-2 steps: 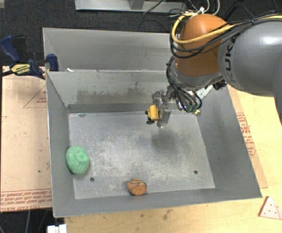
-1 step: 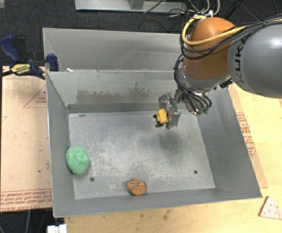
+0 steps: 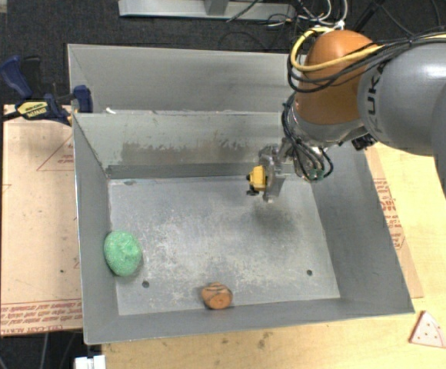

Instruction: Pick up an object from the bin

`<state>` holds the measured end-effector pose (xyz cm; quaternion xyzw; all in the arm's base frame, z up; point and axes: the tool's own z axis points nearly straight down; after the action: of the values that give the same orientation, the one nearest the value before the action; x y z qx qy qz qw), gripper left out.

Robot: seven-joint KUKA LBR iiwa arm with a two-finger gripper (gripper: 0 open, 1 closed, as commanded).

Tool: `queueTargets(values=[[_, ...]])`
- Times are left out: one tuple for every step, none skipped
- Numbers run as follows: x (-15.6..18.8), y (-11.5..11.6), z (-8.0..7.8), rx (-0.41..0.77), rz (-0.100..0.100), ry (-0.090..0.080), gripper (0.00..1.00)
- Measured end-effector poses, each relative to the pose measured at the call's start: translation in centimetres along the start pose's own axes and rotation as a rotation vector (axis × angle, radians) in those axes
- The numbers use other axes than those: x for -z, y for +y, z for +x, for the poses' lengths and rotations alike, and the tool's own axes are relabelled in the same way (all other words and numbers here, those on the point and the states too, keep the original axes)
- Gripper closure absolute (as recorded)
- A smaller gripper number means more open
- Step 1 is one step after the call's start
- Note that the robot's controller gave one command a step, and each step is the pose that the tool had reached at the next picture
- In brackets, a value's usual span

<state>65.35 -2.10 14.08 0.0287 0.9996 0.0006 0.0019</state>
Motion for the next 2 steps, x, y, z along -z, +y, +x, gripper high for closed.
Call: queueTargets(values=[[-6.53,-2.76,-0.45,0.068,0.000,-0.003,0.00],[-6.80,-2.69,0.13,-0.088,0.002,-0.007,1.00]])
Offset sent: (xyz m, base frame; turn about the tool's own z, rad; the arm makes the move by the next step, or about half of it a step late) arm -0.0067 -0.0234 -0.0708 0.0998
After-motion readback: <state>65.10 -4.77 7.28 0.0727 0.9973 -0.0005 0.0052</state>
